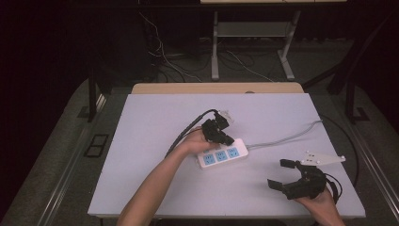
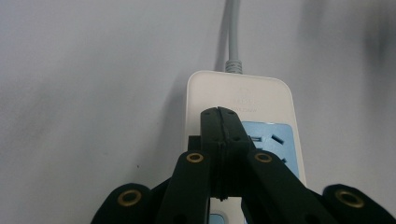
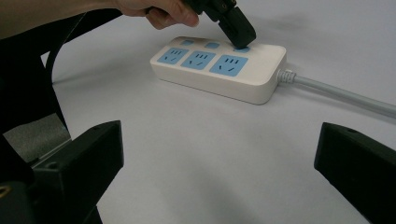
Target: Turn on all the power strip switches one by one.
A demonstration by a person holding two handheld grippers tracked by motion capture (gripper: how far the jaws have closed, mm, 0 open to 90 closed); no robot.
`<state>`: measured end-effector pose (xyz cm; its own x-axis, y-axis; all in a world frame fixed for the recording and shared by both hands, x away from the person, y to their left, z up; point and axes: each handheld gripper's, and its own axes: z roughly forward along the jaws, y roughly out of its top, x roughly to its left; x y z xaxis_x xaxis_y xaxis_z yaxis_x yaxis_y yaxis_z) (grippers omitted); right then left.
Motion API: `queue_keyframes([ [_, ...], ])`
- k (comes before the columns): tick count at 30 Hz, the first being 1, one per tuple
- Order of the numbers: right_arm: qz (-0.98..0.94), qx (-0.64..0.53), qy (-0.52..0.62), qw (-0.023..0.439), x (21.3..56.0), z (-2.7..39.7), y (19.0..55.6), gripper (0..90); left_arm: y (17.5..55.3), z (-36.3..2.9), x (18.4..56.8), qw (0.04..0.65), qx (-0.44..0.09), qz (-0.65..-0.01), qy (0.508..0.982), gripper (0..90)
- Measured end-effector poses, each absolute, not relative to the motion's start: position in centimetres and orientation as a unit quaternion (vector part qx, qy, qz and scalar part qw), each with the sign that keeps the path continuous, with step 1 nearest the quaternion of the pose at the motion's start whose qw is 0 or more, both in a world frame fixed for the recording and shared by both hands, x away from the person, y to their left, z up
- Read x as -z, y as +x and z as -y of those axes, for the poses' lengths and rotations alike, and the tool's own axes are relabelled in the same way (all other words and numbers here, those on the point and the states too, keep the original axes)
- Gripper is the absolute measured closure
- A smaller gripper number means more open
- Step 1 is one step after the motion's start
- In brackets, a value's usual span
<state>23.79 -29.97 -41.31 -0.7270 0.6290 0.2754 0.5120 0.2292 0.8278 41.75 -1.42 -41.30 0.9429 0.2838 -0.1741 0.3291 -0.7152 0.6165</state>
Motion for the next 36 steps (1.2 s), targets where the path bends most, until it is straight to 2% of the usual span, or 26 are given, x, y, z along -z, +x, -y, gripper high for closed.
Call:
queue_keyframes([
  [18, -0.783, -0.502, 0.364, 0.061, 41.29, 29.92, 23.78, 1.1, 42.13, 1.18, 41.67, 0.344, 0.056, -0.183, 0.919, 89.9],
  [36, -0.779, -0.504, 0.367, 0.064, 41.28, 30.09, 23.82, 1.2, 41.17, 0.86, 40.99, 0.347, 0.025, -0.174, 0.921, 89.5],
])
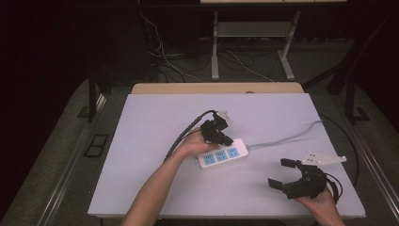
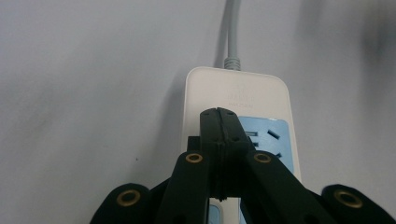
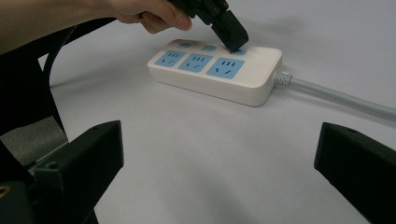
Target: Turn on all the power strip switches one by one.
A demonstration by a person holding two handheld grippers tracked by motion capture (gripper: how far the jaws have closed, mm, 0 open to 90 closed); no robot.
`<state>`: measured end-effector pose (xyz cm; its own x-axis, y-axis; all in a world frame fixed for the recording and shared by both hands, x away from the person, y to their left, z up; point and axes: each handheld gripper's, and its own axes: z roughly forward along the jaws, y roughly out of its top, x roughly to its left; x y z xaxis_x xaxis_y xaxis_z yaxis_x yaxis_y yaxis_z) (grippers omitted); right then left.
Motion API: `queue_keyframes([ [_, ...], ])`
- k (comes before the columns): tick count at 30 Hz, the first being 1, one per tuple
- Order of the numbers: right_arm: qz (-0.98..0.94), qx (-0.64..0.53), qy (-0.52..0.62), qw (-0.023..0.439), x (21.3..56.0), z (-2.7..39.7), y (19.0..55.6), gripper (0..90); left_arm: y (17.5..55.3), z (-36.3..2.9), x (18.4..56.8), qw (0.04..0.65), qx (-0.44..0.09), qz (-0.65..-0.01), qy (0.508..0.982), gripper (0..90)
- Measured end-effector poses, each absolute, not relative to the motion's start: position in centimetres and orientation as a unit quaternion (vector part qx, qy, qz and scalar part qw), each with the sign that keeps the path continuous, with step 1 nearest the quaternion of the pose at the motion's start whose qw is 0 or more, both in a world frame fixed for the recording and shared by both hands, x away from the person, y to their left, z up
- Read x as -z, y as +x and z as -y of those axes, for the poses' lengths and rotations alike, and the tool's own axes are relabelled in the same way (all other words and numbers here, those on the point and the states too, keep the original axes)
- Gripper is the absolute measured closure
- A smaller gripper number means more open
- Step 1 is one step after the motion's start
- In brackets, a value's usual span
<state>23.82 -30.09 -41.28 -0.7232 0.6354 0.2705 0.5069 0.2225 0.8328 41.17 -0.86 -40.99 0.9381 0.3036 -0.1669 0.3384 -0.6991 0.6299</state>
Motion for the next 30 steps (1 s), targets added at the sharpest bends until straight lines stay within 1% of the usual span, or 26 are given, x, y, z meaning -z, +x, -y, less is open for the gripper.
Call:
queue_keyframes([
  [2, -0.779, -0.505, 0.367, 0.064, 41.3, 30.1, 23.8, 1.2, 41.1, 0.4, 40.8, 0.358, 0.023, -0.18, 0.916, 89.5],
  [13, -0.779, -0.504, 0.367, 0.064, 41.3, 30.1, 23.8, 1.2, 40.1, -1.5, 39.1, 0.373, 0.016, -0.191, 0.908, 88.7],
  [14, -0.779, -0.504, 0.367, 0.064, 41.3, 30.1, 23.8, 1.1, 39.9, -1.6, 38.9, 0.371, 0.011, -0.19, 0.909, 80.7],
  [17, -0.778, -0.505, 0.367, 0.064, 41.3, 30.1, 23.8, 1.1, 39.5, -2.4, 38.4, 0.377, 0.008, -0.202, 0.904, 68.9],
  [18, -0.778, -0.505, 0.368, 0.063, 41.3, 30.1, 23.8, 1.1, 39.5, -2.7, 38.3, 0.379, 0.011, -0.207, 0.902, 63.0],
  [23, -0.778, -0.505, 0.368, 0.063, 41.3, 30.1, 23.8, 1.1, 38.5, -4.6, 37.4, 0.405, 0.004, -0.225, 0.886, 44.3],
  [27, -0.777, -0.506, 0.369, 0.063, 41.3, 30.1, 23.8, 1.1, 37.7, -6.2, 36.8, 0.424, -0.005, -0.235, 0.875, 26.8],
  [30, -0.777, -0.506, 0.37, 0.064, 41.3, 30.1, 23.8, 1.1, 37.1, -7.3, 36.6, 0.435, -0.004, -0.242, 0.867, 16.8],
])
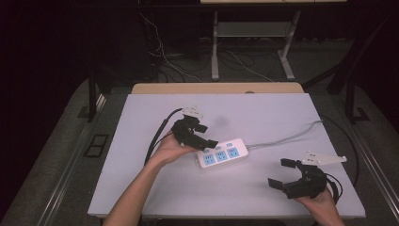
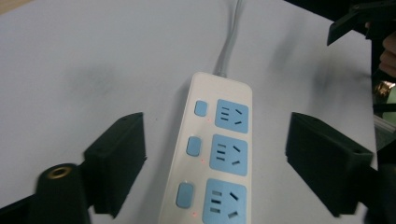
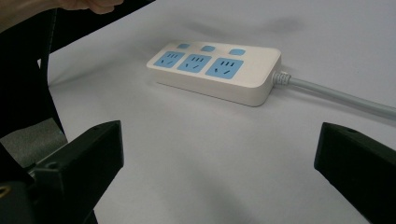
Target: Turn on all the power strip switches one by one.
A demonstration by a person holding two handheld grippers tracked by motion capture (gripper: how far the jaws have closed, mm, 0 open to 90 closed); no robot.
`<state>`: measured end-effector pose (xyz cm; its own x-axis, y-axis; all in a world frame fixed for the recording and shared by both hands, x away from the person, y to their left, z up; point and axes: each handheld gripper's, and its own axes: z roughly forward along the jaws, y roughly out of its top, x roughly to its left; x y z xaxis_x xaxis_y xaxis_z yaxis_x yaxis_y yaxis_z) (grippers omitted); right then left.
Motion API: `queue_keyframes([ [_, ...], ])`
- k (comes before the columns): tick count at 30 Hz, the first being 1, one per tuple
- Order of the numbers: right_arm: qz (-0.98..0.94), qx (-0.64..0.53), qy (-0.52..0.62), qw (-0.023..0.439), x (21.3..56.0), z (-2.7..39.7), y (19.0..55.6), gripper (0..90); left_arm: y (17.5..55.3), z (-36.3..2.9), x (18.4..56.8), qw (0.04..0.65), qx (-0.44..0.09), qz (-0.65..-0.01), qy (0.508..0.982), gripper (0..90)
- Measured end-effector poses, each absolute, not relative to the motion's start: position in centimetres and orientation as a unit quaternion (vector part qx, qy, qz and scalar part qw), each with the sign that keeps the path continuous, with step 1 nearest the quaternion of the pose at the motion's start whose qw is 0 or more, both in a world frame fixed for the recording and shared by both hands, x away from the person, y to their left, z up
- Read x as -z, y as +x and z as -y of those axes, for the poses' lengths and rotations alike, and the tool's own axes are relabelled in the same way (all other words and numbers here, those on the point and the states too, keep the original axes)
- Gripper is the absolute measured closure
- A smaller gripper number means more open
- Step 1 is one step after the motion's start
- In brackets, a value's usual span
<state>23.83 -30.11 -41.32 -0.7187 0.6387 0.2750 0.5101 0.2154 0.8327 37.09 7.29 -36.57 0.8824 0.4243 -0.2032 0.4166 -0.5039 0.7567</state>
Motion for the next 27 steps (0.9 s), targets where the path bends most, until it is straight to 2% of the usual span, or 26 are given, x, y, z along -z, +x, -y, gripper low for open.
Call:
queue_keyframes([
  [1, -0.777, -0.506, 0.37, 0.063, 41.3, 30.1, 23.8, 1.1, 36.9, -7.6, 36.5, 0.435, -0.008, -0.246, 0.866, 12.7],
  [8, -0.777, -0.505, 0.372, 0.061, 41.4, 30.0, 23.9, 1.1, 35.1, -10.2, 36.7, 0.448, -0.028, -0.272, 0.851, 0.0],
  [19, -0.777, -0.504, 0.373, 0.06, 41.4, 30.0, 23.9, 1.1, 31.9, -14.2, 38.4, 0.48, -0.059, -0.308, 0.819, 0.0],
  [22, -0.777, -0.504, 0.372, 0.06, 41.4, 30.0, 23.9, 1.1, 30.8, -14.8, 39.0, 0.476, -0.076, -0.309, 0.82, 0.0],
  [27, -0.777, -0.503, 0.374, 0.059, 41.4, 30.0, 23.9, 1.2, 29.2, -15.5, 39.9, 0.483, -0.077, -0.314, 0.814, 0.0],
])
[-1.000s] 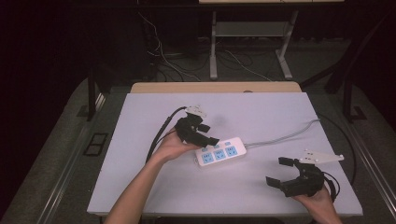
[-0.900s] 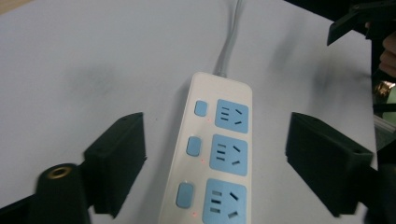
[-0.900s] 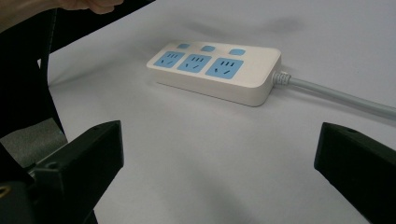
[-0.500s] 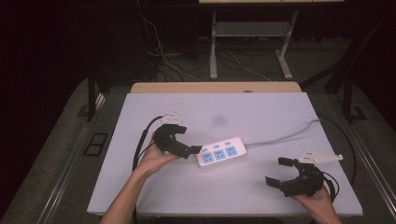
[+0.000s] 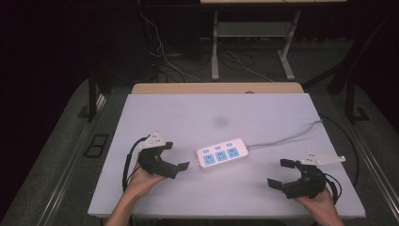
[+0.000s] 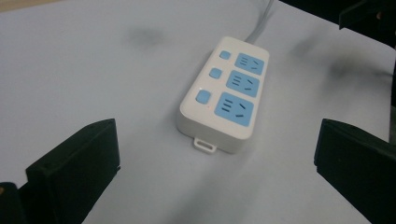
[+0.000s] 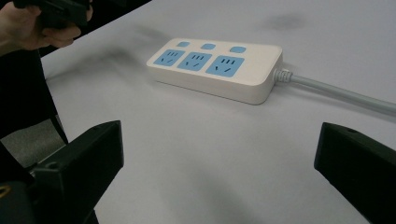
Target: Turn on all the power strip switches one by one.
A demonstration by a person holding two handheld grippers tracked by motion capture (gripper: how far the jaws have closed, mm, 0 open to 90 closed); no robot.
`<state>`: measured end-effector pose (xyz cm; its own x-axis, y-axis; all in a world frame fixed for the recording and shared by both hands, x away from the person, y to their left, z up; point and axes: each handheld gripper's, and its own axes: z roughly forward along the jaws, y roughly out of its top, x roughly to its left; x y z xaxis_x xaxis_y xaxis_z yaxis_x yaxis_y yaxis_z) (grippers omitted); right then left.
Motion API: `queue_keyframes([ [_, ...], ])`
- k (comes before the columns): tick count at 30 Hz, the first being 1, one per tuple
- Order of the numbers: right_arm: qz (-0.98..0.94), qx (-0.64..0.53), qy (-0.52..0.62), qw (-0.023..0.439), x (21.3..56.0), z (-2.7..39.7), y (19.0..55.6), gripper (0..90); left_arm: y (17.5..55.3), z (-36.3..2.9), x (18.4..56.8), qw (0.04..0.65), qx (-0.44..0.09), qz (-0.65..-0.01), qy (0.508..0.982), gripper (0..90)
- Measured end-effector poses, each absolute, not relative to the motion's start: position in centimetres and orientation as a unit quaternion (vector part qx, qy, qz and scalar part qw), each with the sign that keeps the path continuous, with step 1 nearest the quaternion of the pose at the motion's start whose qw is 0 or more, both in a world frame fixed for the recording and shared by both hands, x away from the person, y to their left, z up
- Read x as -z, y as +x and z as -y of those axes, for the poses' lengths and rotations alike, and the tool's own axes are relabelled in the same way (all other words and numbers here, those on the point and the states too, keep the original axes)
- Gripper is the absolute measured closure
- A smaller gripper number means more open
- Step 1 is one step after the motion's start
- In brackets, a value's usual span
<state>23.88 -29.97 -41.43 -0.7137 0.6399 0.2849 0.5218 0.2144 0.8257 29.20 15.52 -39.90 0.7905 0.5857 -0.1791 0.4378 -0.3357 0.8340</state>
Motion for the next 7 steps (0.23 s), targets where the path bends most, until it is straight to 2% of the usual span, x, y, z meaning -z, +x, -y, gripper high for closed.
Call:
queue_keyframes([
  [7, -0.777, -0.502, 0.375, 0.057, 41.5, 29.9, 23.8, 1.1, 27.6, -16.1, 40.5, 0.492, -0.072, -0.318, 0.807, 0.0],
])
